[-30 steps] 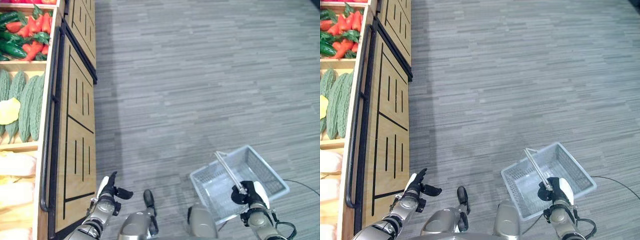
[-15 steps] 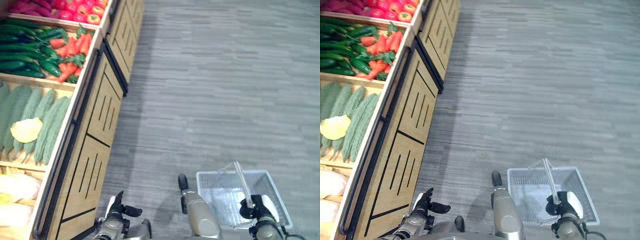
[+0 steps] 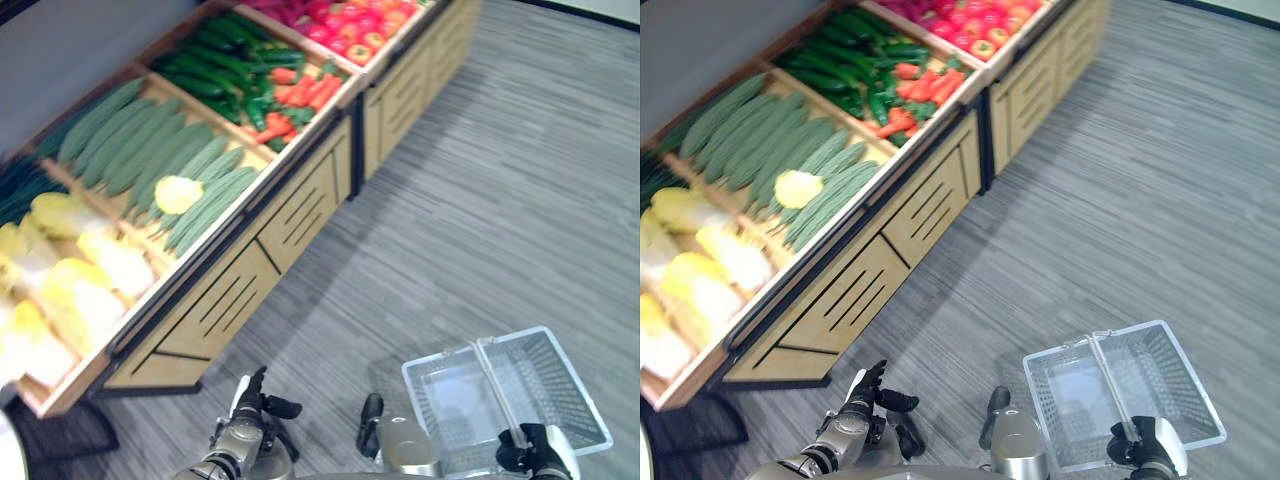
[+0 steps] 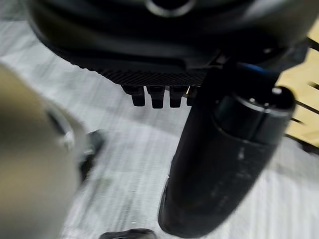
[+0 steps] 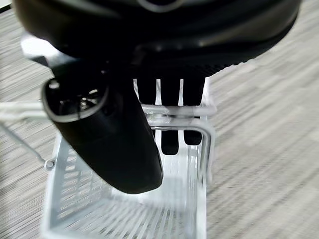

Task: Get the vegetables into the basket

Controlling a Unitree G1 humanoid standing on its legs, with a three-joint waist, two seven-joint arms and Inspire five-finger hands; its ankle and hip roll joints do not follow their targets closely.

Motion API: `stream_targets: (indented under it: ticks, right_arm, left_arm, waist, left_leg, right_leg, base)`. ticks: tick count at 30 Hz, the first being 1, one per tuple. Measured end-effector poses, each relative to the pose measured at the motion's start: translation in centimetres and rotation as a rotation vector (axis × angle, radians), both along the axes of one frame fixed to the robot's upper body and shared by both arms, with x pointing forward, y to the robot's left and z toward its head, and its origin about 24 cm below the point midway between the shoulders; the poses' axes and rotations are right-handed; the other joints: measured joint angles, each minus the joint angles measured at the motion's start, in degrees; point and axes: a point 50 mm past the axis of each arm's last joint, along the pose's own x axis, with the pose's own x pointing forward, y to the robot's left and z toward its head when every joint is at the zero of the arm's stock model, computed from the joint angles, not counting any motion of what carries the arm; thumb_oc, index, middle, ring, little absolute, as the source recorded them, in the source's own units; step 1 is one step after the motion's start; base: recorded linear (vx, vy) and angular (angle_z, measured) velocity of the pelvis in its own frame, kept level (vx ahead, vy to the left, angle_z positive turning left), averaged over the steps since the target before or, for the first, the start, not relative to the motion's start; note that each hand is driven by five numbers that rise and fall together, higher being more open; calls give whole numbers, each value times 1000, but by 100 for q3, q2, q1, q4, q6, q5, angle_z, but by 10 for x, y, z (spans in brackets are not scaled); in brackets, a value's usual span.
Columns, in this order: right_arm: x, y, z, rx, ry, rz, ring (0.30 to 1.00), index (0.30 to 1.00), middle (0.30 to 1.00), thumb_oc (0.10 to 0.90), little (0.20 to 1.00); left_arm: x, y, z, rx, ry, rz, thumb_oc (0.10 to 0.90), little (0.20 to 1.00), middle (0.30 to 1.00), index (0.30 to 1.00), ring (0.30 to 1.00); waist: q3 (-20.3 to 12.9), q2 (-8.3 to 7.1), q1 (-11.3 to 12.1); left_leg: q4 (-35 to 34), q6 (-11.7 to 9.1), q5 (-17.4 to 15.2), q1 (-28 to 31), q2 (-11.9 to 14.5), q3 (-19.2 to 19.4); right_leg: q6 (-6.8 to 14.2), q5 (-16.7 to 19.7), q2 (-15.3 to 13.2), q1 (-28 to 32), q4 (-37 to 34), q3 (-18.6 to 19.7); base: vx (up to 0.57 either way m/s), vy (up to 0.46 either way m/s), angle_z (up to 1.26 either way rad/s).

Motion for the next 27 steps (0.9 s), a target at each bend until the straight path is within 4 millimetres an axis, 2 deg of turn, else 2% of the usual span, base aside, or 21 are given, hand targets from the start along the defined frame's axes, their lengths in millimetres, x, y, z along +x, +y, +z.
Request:
stream_targets:
  ticks: [1,3,4,5,6,7,8,9,10,14,16,18,19,20,21,22,23,24,25,27]
  right_arm:
    - [-2,-3,1,-11,3,-7,300,300,300,400,300]
    - [-1,-5,0,-17,21,-25,300,300,300,400,300]
    - [-6,-13,3,-36,32,-44,300,300,300,400,300]
    - [-3,-9,0,-18,25,-54,300,300,300,400,300]
    - [-12,-9,-4,-12,63,-100,300,300,300,400,300]
    - [-22,-9,-7,-14,109,-129,300,300,300,400,300]
    - [-18,-11,-5,-22,98,-127,300,300,300,400,300]
    - [-1,-3,-5,-3,58,-67,300,300,300,400,300]
    - [5,2,-6,9,42,-62,300,300,300,400,300]
    - [8,17,-14,46,67,-41,300,300,300,400,300]
    - [9,16,-14,41,76,-37,300,300,300,400,300]
    - [8,12,-14,27,98,-51,300,300,300,400,300]
    - [6,10,-14,20,102,-58,300,300,300,400,300]
    - [5,8,-13,14,104,-57,300,300,300,400,300]
    - [0,8,-14,15,121,-59,300,300,300,400,300]
    - [-5,8,-15,23,132,-57,300,300,300,400,300]
    - [-11,9,-16,28,147,-61,300,300,300,400,300]
    - [-9,13,-18,39,138,-54,300,300,300,400,300]
    - [-9,18,-19,54,126,-40,300,300,300,400,300]
    - [-18,22,-22,64,145,-47,300,300,300,400,300]
  left_arm:
    - [-1,0,-1,6,8,-9,900,1000,1000,1000,1000]
    - [-3,3,-1,13,13,-7,900,1000,1000,1000,1000]
    - [-8,5,-3,18,31,-1,900,1000,1000,1000,1000]
    - [-10,14,-3,42,43,5,900,1000,1000,1000,1000]
    - [-17,19,-5,61,62,-13,900,1000,1000,1000,1000]
    - [-17,22,-4,67,52,-10,900,1000,1000,1000,1000]
    - [-22,29,-5,87,67,-6,900,1000,1000,1000,1000]
    - [-33,46,-6,119,96,35,900,1000,1000,1000,1000]
    - [-36,53,-6,134,104,47,900,1000,1000,1000,1000]
    - [-35,72,-1,180,97,56,900,1000,1000,1000,1000]
    - [-32,69,0,167,82,57,900,1000,1000,1000,1000]
    - [-30,63,-1,143,69,68,900,1000,1000,1000,1000]
    - [-28,61,0,139,57,63,900,1000,1000,1000,1000]
    - [-24,60,0,136,48,53,900,1000,1000,1000,1000]
    - [-21,58,1,130,37,49,900,1000,1000,1000,1000]
    - [-19,58,2,130,27,42,900,1000,1000,1000,1000]
    - [-16,59,4,133,10,37,900,1000,1000,1000,1000]
    - [-17,61,4,137,19,46,900,1000,1000,1000,1000]
    - [-15,62,4,145,24,48,900,1000,1000,1000,1000]
    - [-12,64,6,146,13,55,900,1000,1000,1000,1000]
  waist:
    - [-26,11,-49]
    - [-44,40,14]
    - [-186,283,-12]
    - [-175,133,65]
    - [-256,44,247]
    - [-317,36,289]
    - [-334,1,311]
    - [-348,-64,392]
    - [-365,-92,395]
    - [-380,-368,541]
    - [-387,-398,560]
    - [-393,-371,536]
    - [-382,-353,517]
    - [-356,-338,445]
    - [-357,-334,392]
    - [-367,-339,407]
    - [-349,-329,448]
    - [-322,-270,382]
    - [-302,-244,277]
    - [-290,-251,231]
  left_leg:
    - [-75,6,-5,13,-51,-17]
    - [-224,104,-64,235,-282,-297]
    - [-561,613,-373,455,-581,-371]
    - [-630,804,-448,433,-825,-365]
    - [-761,826,-507,441,-1055,-447]
    - [-787,880,-525,440,-1141,-468]
    - [-816,1016,-575,440,-1334,-544]
    - [-807,1190,-594,384,-1499,-438]
    - [-801,1226,-593,396,-1544,-422]
    - [-814,1284,-629,400,-1622,-382]
    - [-891,1340,-672,495,-1714,-393]
    - [-1024,1361,-683,691,-1772,-377]
    - [-1100,1384,-701,752,-1807,-448]
    - [-1182,1401,-700,859,-1849,-603]
    - [-1185,1412,-691,916,-1848,-696]
    - [-1186,1416,-695,915,-1849,-707]
    - [-1224,1368,-728,979,-1846,-850]
    - [-1221,1337,-703,974,-1755,-947]
    - [-1218,1278,-629,932,-1722,-1164]
    - [-1210,1218,-588,919,-1711,-1433]
  right_leg:
    - [29,18,-7,10,-20,-124]
    - [98,13,-48,22,61,-186]
    - [282,-140,-152,-259,592,-189]
    - [462,-341,-455,-486,1074,88]
    - [659,-360,-649,-490,1080,44]
    - [699,-309,-738,-448,1080,60]
    - [650,-267,-875,-500,1162,235]
    - [684,-167,-951,-649,1161,550]
    - [719,-134,-979,-647,1110,613]
    - [833,-44,-971,-616,852,791]
    - [954,48,-1009,-538,865,804]
    - [987,29,-1150,-609,1313,845]
    - [987,32,-1176,-681,1591,1036]
    - [1047,72,-1233,-919,2191,1496]
    - [1159,-63,-1155,-1117,2401,2065]
    - [1172,-66,-1202,-1195,2383,2166]
    - [1214,-106,-1027,-1374,2237,2440]
    - [1215,-128,-680,-1322,1697,2952]
    - [1218,-57,-646,-1268,912,2925]
    - [1230,259,-602,-1115,-174,3101]
  base:
    - [114,168,50]
    - [81,130,51]
    - [151,231,50]
    - [172,275,66]
    - [158,294,54]
    - [81,181,68]
    - [82,174,36]
    - [96,171,12]
    - [94,159,-7]
    - [53,133,-3]
    - [38,166,-1]
    - [43,40,4]
    - [10,-7,20]
    - [65,-49,48]
    - [90,-79,61]
    - [101,-131,31]
    - [46,-149,20]
    - [48,-200,48]
    - [77,-226,90]
    - [84,-219,90]
